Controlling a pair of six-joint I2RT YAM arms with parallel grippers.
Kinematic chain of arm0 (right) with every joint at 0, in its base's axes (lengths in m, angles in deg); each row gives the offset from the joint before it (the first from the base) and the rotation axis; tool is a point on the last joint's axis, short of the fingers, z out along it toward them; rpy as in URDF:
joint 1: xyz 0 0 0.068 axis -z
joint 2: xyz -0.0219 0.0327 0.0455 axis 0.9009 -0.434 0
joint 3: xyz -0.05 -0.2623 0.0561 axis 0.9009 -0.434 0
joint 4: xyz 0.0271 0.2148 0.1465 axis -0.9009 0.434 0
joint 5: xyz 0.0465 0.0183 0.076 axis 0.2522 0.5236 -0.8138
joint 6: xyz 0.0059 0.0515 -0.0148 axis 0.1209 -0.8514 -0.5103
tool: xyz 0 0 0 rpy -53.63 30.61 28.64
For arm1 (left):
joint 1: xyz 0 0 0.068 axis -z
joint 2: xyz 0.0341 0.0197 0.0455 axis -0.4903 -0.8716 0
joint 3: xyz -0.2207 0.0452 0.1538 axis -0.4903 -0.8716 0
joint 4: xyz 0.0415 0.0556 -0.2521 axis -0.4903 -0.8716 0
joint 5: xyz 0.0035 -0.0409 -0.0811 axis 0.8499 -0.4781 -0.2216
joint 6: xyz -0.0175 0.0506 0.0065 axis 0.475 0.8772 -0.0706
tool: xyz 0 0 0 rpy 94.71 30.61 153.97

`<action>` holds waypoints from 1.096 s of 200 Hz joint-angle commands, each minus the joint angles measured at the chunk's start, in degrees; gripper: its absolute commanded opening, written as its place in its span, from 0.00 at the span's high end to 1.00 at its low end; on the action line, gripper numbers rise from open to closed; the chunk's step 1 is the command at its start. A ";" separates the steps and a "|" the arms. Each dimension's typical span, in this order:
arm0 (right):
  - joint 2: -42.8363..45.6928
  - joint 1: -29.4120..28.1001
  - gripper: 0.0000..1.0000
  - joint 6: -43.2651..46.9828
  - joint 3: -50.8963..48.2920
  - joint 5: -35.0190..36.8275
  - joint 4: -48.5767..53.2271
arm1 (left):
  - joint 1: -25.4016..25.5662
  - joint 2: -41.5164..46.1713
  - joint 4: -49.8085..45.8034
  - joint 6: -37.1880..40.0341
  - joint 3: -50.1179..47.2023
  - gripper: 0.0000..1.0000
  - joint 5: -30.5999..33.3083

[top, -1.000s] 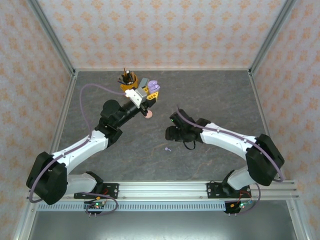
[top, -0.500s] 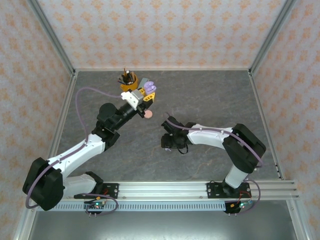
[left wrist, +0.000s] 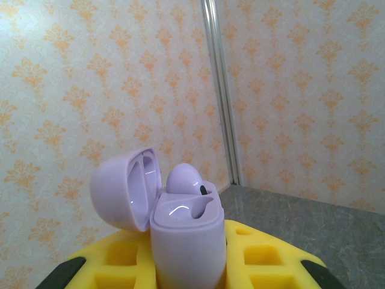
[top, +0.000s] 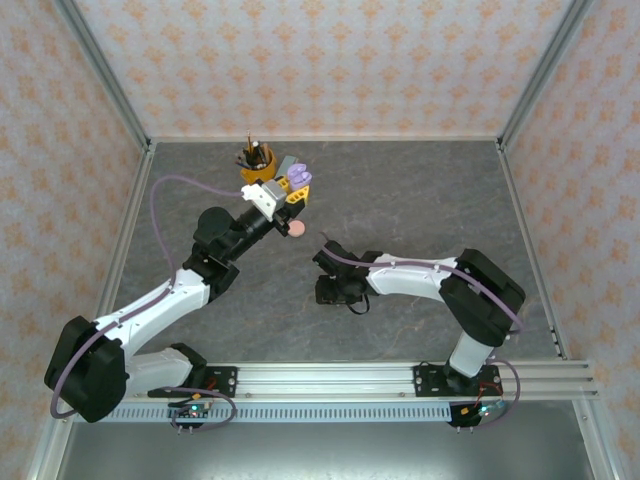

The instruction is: Insert the wireless bluetooth earbuds into the charging case

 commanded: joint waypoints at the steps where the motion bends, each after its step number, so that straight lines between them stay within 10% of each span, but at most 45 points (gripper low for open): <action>1: 0.12 -0.85 0.61 -0.76 -0.16 1.19 5.73 | 0.33 0.84 1.37 0.01 -0.70 1.00 0.98; 219: -7.78 -2.34 0.66 4.57 9.19 11.20 14.75 | 0.32 0.84 1.59 -0.26 -0.79 1.00 0.93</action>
